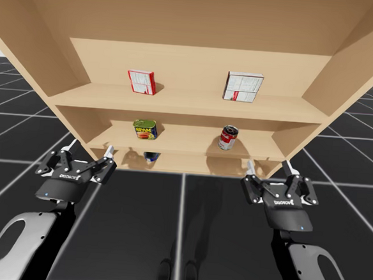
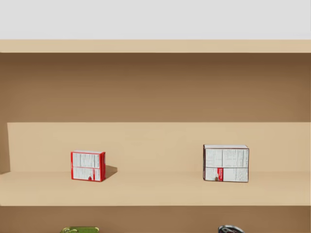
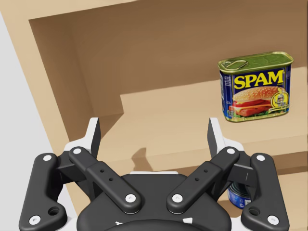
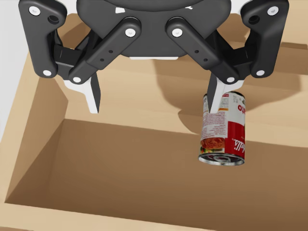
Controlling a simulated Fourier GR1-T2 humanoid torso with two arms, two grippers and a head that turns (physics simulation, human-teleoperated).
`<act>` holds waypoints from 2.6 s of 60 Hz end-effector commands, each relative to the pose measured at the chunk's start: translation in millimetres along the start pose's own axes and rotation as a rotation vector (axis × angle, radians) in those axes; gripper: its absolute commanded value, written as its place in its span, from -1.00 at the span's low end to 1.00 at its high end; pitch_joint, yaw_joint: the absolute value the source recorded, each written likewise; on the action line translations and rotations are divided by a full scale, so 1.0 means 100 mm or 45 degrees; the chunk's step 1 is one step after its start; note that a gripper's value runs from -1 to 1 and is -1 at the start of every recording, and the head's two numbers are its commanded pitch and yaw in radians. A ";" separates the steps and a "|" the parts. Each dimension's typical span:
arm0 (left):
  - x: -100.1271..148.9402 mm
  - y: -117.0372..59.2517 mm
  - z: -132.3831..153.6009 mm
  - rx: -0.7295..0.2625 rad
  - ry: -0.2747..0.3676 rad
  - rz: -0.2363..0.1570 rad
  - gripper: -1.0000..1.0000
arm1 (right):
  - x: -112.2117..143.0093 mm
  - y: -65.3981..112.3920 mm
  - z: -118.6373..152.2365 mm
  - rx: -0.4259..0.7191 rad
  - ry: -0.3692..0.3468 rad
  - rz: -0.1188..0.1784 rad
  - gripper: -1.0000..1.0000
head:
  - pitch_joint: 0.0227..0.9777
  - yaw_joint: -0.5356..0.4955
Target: Look through the shelves, find the tuna can, and take it.
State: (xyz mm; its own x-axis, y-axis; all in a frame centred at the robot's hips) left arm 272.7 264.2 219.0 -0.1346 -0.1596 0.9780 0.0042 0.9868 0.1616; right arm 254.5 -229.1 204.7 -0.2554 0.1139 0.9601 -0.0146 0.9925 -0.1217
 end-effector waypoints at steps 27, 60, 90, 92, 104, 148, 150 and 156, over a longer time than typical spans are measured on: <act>0.01 -0.02 0.01 0.003 -0.001 -0.018 -1.00 | -0.01 -0.01 -0.02 0.010 0.038 -0.013 -1.00 | -0.37 0.03; 0.00 -0.03 0.01 -0.008 -0.003 -0.037 -1.00 | -0.06 0.02 -0.02 0.028 0.053 0.048 -1.00 | 0.37 0.31; 0.24 -0.24 0.15 -0.066 0.088 0.051 -1.00 | -0.07 0.05 -0.01 0.034 0.055 0.065 -1.00 | 0.48 0.52; 0.27 -0.26 0.16 -0.065 0.078 0.059 -1.00 | -0.06 0.04 -0.01 0.032 0.053 0.060 -1.00 | 0.48 0.52; 0.28 -0.54 0.32 -0.129 0.232 0.139 -1.00 | -0.06 0.02 0.00 0.025 0.049 0.057 -1.00 | 0.49 0.54; -0.37 -1.00 -0.02 -0.175 0.452 0.070 -1.00 | 0.01 -0.05 0.00 -0.013 -0.001 0.005 -1.00 | 0.49 0.52; -0.39 -1.00 -0.08 -0.176 0.465 0.075 -1.00 | 0.01 -0.05 0.00 -0.012 -0.002 0.006 -1.00 | 0.49 0.52; -0.45 -1.02 -0.21 -0.204 0.480 0.086 -1.00 | 0.02 -0.06 0.00 -0.007 -0.001 -0.002 -1.00 | 0.49 0.50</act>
State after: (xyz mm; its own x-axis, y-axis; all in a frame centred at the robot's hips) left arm 279.1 171.8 169.4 0.2205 -0.1227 0.9676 0.1472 0.9849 0.0913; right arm 254.3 -233.9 206.2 -0.2557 0.1189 0.9594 -0.0065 0.9922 -0.1246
